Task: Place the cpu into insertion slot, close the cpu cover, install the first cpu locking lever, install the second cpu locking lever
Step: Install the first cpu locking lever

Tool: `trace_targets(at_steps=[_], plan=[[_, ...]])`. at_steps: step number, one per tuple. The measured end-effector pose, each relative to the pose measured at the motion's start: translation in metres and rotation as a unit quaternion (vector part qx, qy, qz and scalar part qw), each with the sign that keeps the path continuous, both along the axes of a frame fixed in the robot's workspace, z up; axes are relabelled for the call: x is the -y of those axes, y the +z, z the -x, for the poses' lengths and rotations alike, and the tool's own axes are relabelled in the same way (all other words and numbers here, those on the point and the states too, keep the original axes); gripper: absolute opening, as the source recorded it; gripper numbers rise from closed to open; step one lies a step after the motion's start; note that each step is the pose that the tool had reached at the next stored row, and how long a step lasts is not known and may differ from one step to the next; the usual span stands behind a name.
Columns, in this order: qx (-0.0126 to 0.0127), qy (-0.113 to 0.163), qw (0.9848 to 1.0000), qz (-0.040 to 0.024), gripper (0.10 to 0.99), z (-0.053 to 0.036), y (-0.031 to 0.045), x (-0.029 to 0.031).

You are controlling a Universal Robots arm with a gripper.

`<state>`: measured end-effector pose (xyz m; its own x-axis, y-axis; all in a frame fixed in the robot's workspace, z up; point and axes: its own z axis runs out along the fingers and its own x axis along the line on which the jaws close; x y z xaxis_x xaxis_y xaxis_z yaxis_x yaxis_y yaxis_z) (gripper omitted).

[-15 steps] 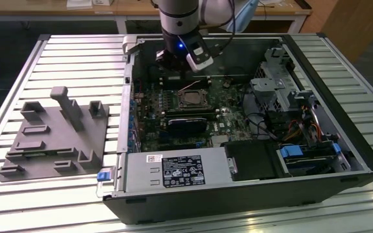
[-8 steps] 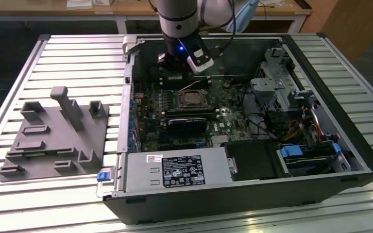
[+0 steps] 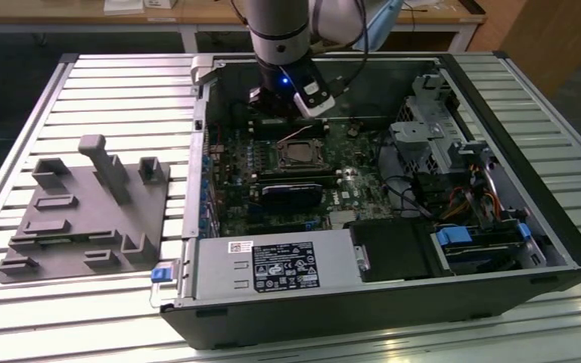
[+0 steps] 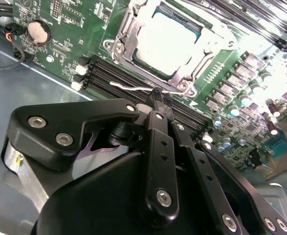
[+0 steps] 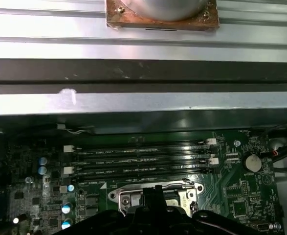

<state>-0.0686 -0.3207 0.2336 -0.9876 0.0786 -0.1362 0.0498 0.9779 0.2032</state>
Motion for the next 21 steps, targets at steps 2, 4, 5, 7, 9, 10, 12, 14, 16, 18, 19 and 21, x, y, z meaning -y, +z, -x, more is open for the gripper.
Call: trace_targets(at_steps=[2, 4, 5, 7, 9, 10, 12, 14, 16, 18, 19, 21], plan=[[0.0000, 0.000, 1.0000, 0.0000, 0.106, -0.0048, -0.0013, 0.0000], [0.0001, 0.000, 1.0000, -0.0001, 0.106, -0.0095, -0.0022, 0.0000], [0.0001, 0.000, 1.0000, -0.0001, 0.106, -0.0116, -0.0027, 0.0000], [0.0000, 0.000, 1.0000, -0.0001, 0.106, -0.0153, -0.0032, 0.0000], [0.0000, 0.000, 1.0000, -0.0001, 0.106, -0.0173, -0.0033, 0.0000], [0.0000, 0.000, 1.0000, -0.0001, 0.106, -0.0176, -0.0033, 0.0000], [0.0000, 0.000, 1.0000, -0.0001, 0.106, -0.0176, -0.0033, 0.0000], [0.0000, 0.000, 1.0000, -0.0001, 0.106, -0.0177, -0.0033, 0.0000], [0.0003, 0.000, 1.0000, 0.0000, 0.106, -0.0177, -0.0035, 0.0000], [0.0054, 0.000, 1.0000, 0.0000, 0.106, -0.0175, -0.0047, 0.0000], [0.0099, 0.000, 1.0000, -0.0001, 0.106, -0.0172, -0.0053, 0.0000], [0.0182, 0.000, 0.9998, -0.0001, 0.106, -0.0167, -0.0065, 0.0000]])
